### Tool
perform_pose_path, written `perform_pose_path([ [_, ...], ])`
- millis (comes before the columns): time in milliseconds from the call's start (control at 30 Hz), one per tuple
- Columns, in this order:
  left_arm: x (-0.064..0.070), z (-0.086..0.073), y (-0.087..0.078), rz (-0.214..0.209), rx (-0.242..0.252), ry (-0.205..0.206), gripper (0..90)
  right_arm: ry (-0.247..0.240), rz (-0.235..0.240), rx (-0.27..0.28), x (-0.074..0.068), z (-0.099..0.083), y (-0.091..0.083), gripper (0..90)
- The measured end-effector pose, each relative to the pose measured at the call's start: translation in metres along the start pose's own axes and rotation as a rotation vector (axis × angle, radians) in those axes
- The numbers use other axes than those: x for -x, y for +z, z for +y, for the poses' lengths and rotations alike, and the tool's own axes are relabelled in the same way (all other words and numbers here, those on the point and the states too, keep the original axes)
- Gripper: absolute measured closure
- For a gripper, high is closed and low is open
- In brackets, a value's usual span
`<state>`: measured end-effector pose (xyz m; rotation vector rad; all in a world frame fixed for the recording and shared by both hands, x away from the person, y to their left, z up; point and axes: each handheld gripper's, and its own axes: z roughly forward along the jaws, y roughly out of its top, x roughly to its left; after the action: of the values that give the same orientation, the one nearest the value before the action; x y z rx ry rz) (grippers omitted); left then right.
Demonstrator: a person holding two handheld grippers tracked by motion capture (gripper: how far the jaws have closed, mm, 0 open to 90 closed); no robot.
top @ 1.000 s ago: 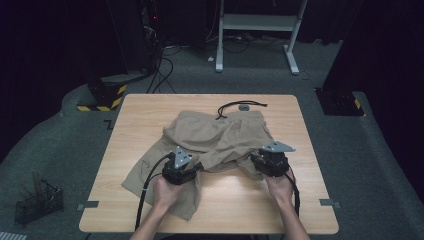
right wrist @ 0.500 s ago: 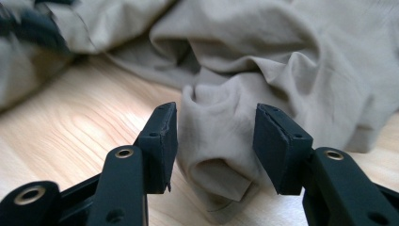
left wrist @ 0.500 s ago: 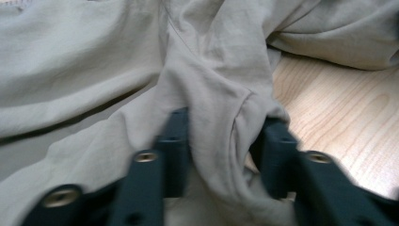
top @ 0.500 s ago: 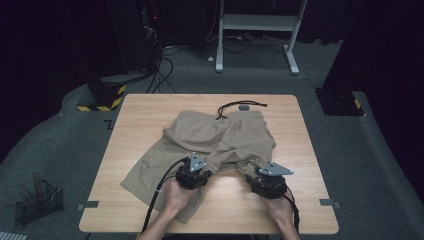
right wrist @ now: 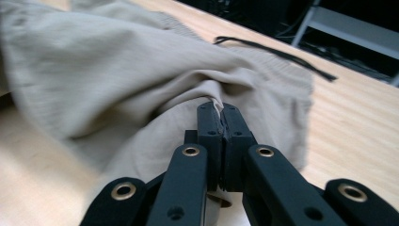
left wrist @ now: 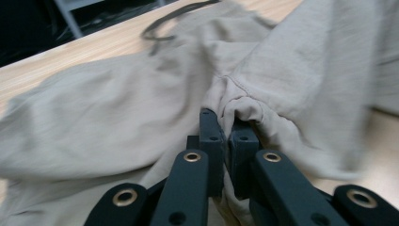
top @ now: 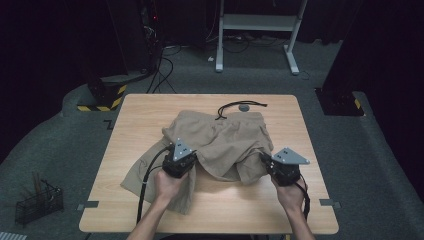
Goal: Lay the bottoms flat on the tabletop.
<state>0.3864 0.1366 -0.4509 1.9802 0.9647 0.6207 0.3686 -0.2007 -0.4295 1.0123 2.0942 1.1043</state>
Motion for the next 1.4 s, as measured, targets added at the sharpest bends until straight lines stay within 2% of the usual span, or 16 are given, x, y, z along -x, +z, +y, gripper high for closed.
perform_pose_path([
  [100, -0.013, -0.009, 0.026, 0.064, -0.103, -0.020, 82.4, -0.007, -0.053, -0.104, 0.010, -0.001, 0.029, 87.9],
  [133, -0.013, -0.009, 0.026, 0.064, -0.103, -0.020, 78.0, 0.006, -0.048, -0.175, 0.015, -0.007, 0.047, 87.4],
  [167, -0.015, -0.016, 0.039, 0.082, -0.168, -0.035, 71.6, 0.017, -0.054, -0.225, 0.018, -0.013, 0.060, 85.6],
  [200, -0.015, -0.016, 0.039, 0.082, -0.168, -0.035, 65.9, 0.017, -0.054, -0.225, 0.018, -0.013, 0.060, 85.6],
  [233, -0.014, -0.020, 0.040, 0.063, -0.192, -0.057, 58.8, 0.059, -0.062, -0.284, 0.022, -0.024, 0.078, 75.3],
  [333, -0.009, -0.021, 0.030, 0.060, -0.164, -0.049, 48.5, 0.088, -0.060, -0.270, 0.021, -0.027, 0.075, 67.5],
  [400, -0.002, -0.017, 0.011, 0.056, -0.131, -0.025, 43.1, 0.085, -0.049, -0.215, 0.014, -0.024, 0.057, 62.4],
  [500, 0.004, -0.018, -0.003, 0.035, -0.115, -0.018, 39.3, 0.085, -0.001, -0.145, 0.012, -0.022, 0.036, 63.0],
  [567, 0.009, -0.023, -0.007, 0.018, -0.123, -0.004, 38.1, 0.085, -0.004, -0.138, 0.011, -0.025, 0.027, 63.4],
  [700, 0.020, -0.034, -0.009, -0.031, -0.145, -0.005, 37.0, 0.096, -0.010, -0.129, 0.012, -0.033, 0.020, 63.4],
  [833, 0.037, -0.036, -0.012, -0.083, -0.139, 0.014, 36.9, 0.106, 0.036, -0.104, 0.005, -0.039, 0.016, 66.1],
  [900, 0.048, -0.035, -0.011, -0.114, -0.138, 0.040, 37.7, 0.072, 0.080, -0.114, -0.009, -0.042, 0.018, 66.6],
  [967, 0.067, -0.035, -0.001, -0.156, -0.142, 0.081, 37.8, 0.058, 0.109, -0.125, -0.019, -0.046, 0.023, 64.6],
  [1100, 0.075, -0.040, 0.023, -0.177, -0.192, 0.092, 37.2, 0.038, 0.110, -0.179, -0.027, -0.054, 0.037, 60.4],
  [1233, 0.072, -0.041, 0.043, -0.139, -0.219, 0.072, 40.1, 0.043, 0.105, -0.233, -0.024, -0.059, 0.053, 65.7],
  [1400, 0.067, -0.038, 0.050, -0.091, -0.212, 0.120, 64.9, 0.037, 0.105, -0.266, -0.011, -0.057, 0.066, 77.5],
])
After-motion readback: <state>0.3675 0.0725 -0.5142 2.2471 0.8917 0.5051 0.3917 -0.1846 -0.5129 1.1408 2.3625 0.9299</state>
